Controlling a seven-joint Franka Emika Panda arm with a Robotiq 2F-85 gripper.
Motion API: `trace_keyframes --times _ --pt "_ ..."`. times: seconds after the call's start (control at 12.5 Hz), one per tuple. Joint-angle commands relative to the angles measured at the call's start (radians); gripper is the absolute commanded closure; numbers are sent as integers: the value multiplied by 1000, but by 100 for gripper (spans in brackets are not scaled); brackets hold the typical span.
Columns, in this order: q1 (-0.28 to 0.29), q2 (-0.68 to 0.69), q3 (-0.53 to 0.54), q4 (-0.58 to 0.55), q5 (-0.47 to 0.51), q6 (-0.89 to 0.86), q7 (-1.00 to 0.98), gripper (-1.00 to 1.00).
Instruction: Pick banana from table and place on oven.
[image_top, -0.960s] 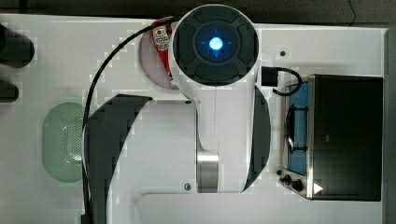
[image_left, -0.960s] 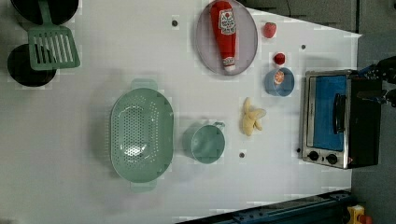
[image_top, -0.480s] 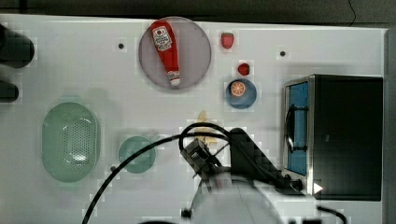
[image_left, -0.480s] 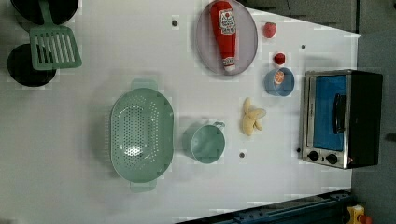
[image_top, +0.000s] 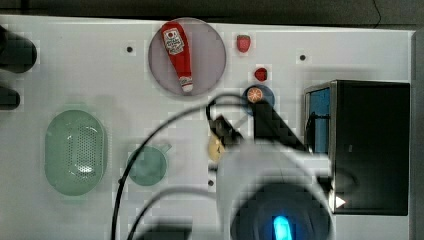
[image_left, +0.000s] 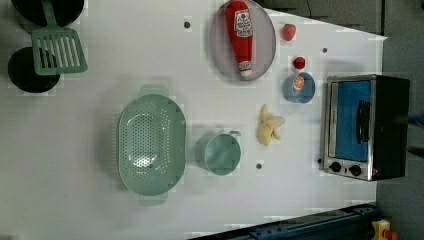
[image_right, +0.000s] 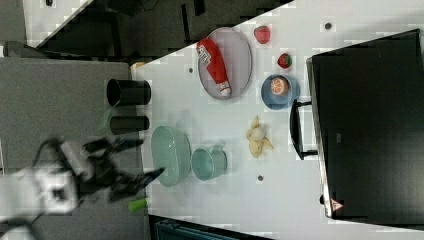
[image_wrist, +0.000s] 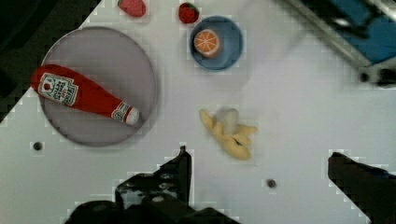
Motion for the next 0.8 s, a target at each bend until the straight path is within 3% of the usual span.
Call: trace_keyframes --times 0.08,0.8 --pt "5 141 -1 -112 -2 117 7 -100" --pt "4 483 -4 -288 -2 642 7 -100"
